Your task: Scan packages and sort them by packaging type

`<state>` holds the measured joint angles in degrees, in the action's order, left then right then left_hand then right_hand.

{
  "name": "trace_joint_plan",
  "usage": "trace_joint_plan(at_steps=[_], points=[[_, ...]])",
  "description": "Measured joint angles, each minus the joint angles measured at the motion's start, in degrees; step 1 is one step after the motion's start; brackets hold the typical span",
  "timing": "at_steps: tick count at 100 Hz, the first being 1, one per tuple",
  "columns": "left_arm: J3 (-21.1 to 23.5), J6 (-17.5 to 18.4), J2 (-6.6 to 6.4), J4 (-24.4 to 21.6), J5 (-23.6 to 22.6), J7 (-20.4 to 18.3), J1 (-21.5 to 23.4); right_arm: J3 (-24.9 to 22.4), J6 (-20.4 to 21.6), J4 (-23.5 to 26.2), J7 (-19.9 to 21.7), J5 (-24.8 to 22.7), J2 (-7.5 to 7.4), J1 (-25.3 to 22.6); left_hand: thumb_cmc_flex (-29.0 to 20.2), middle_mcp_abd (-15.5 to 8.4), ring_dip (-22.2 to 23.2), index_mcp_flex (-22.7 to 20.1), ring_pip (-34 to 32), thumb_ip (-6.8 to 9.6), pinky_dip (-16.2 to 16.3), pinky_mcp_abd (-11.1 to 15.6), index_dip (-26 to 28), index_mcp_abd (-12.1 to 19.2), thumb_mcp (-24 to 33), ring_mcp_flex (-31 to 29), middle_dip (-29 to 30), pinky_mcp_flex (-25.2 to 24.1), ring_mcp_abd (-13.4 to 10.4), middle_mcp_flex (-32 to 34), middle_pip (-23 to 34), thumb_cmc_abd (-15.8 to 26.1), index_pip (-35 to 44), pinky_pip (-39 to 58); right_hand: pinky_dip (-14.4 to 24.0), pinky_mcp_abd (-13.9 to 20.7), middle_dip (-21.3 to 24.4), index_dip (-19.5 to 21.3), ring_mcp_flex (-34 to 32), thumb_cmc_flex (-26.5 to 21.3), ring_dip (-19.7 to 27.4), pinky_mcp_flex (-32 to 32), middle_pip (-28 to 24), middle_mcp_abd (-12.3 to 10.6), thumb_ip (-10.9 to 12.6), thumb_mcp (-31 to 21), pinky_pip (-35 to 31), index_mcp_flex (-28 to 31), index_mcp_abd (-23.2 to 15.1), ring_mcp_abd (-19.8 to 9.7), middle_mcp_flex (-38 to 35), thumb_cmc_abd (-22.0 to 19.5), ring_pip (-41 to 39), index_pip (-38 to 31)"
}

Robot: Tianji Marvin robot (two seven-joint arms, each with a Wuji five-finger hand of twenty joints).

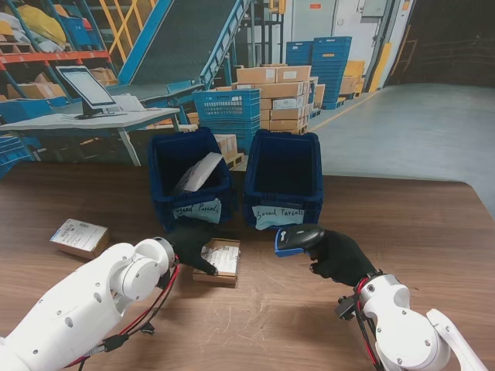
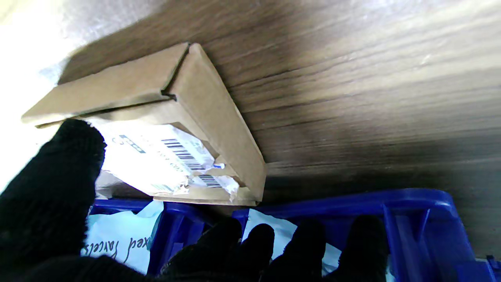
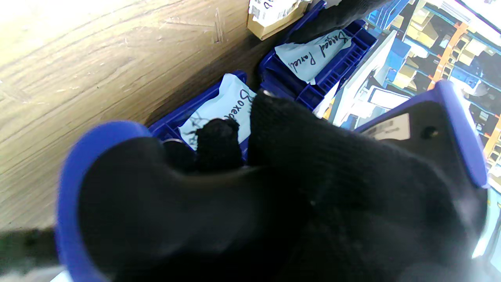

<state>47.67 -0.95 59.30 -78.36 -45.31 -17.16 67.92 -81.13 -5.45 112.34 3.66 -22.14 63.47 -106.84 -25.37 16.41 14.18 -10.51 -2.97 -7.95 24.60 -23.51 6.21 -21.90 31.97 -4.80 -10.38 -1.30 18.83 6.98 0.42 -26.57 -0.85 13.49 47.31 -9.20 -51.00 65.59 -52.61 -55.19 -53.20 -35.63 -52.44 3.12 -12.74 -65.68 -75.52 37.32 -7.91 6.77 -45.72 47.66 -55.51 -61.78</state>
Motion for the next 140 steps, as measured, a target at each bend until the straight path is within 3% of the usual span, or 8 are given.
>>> trace_joint_plan(at_steps=[22, 49, 72, 84, 93, 118, 129, 140], points=[[0.37, 0.62, -0.37, -1.14, -1.04, -0.97, 0.4, 0.0, -0.04, 0.26, -0.08, -0.09, 0.0, -0.08, 0.0, 0.0, 0.0, 0.0, 0.0, 0.01, 0.0, 0.0, 0.0, 0.0, 0.0, 0.0, 0.0, 0.0, 0.0, 0.0, 0.0, 0.0, 0.0, 0.0, 0.0, -0.01, 0.0, 0.0, -0.01, 0.0, -0.01, -0.01, 0.0, 0.0, 0.0, 0.0, 0.0, 0.0, 0.0, 0.0, 0.0, 0.0, 0.0, 0.0], [-3.33, 1.38, -0.69, 0.66, -0.83, -1.03, -2.07, -0.08, -0.04, 0.45, -0.15, -0.09, 0.0, -0.25, 0.96, 0.0, 0.0, 0.0, 0.0, 0.02, 0.0, 0.0, 0.48, 0.0, -0.15, 0.0, -0.01, 0.0, 0.0, 0.0, 0.0, -0.03, -0.36, 0.0, 0.0, -0.01, 0.0, 0.01, -0.01, 0.0, -0.01, -0.01, 0.0, 0.0, 0.0, 0.0, 0.0, 0.0, 0.01, 0.01, 0.0, 0.01, 0.0, 0.0], [-8.17, 1.89, -0.57, 4.32, 1.37, -0.26, -5.99, -0.17, 0.04, 0.45, -0.02, 0.1, 0.0, -0.29, 0.9, 0.0, 0.0, 3.19, 0.0, 0.02, 0.76, 0.0, 0.72, -2.06, 0.21, 0.0, -0.01, 0.02, 0.0, 0.0, 0.0, -2.23, -5.04, 0.15, 0.0, -0.01, 0.0, 0.01, -0.01, 0.0, -0.02, -0.01, 0.0, 0.0, 0.0, 0.0, 0.0, 0.0, 0.01, 0.01, 0.0, 0.01, 0.0, 0.0], [-10.31, 2.27, 0.24, 7.73, 4.78, 1.65, -7.98, -0.15, 0.26, 0.29, -0.03, 0.16, -0.01, -0.25, 1.0, 0.1, 0.21, 3.83, -0.74, -0.17, 0.99, 0.11, 0.83, -2.18, 1.14, -0.05, -1.13, 0.82, -0.19, 0.0, 0.0, -6.42, -5.85, 1.32, 0.0, -0.01, 0.0, 0.01, -0.01, 0.0, -0.02, -0.01, 0.0, 0.0, 0.0, 0.0, 0.0, 0.0, 0.01, 0.01, 0.0, 0.01, 0.0, 0.0], [-11.92, 3.11, 0.4, 8.87, 4.55, 2.26, -9.19, -0.2, 0.35, 0.26, 0.1, 0.25, -0.01, -0.25, 0.98, 1.41, 0.21, 4.01, -0.67, -0.18, 1.07, 0.11, 1.68, -4.58, 1.74, -1.59, -3.24, 1.53, -0.15, 0.25, -0.01, -7.62, -6.47, 1.76, 0.0, -0.01, 0.0, 0.01, -0.01, 0.0, -0.02, -0.01, 0.0, 0.0, 0.0, 0.0, 0.0, 0.0, 0.01, 0.01, -0.01, 0.01, 0.0, 0.0], [-12.48, 5.19, 0.62, 10.11, 1.62, 7.51, -9.0, -0.64, 0.35, 0.24, 0.19, 0.46, -0.01, -0.34, -0.41, 1.61, 4.22, -3.7, -3.86, 0.94, 2.57, 0.14, 7.97, -5.39, 2.86, -11.89, -11.69, 4.61, 0.31, 10.23, 4.94, -12.44, -4.07, 7.39, 0.0, -0.02, 0.0, 0.01, -0.01, 0.0, -0.02, -0.02, 0.0, 0.0, 0.0, -0.01, 0.0, 0.0, 0.01, 0.01, -0.01, 0.01, 0.0, 0.0], [-11.42, 5.18, 1.08, 10.27, 1.13, 9.9, -7.98, -0.59, 0.35, 0.08, 0.05, 0.51, -0.01, -0.29, -1.02, 1.63, 6.41, -8.07, -3.92, 1.34, 2.54, 0.14, 13.07, -4.67, 2.78, -16.36, -13.94, 5.51, 0.71, 14.61, 11.56, -15.03, 0.07, 8.83, 0.0, -0.02, 0.0, 0.01, -0.01, 0.0, -0.02, -0.02, 0.01, 0.0, 0.0, -0.01, 0.0, 0.0, 0.01, 0.01, -0.01, 0.01, 0.0, 0.0], [-10.05, 5.16, 1.51, 10.1, 1.1, 10.75, -6.98, -0.36, 0.38, -0.17, 0.01, 0.53, -0.01, -0.09, -2.75, 1.63, 6.89, -9.52, -3.44, 1.3, 2.22, 0.08, 18.64, -4.06, 2.62, -19.82, -13.93, 7.24, 0.95, 18.54, 12.96, -17.44, 8.25, 11.39, 0.0, -0.02, 0.0, 0.01, -0.02, 0.0, -0.02, -0.02, 0.01, 0.0, 0.0, -0.01, 0.0, 0.0, 0.01, 0.01, -0.01, 0.01, 0.0, 0.0]])
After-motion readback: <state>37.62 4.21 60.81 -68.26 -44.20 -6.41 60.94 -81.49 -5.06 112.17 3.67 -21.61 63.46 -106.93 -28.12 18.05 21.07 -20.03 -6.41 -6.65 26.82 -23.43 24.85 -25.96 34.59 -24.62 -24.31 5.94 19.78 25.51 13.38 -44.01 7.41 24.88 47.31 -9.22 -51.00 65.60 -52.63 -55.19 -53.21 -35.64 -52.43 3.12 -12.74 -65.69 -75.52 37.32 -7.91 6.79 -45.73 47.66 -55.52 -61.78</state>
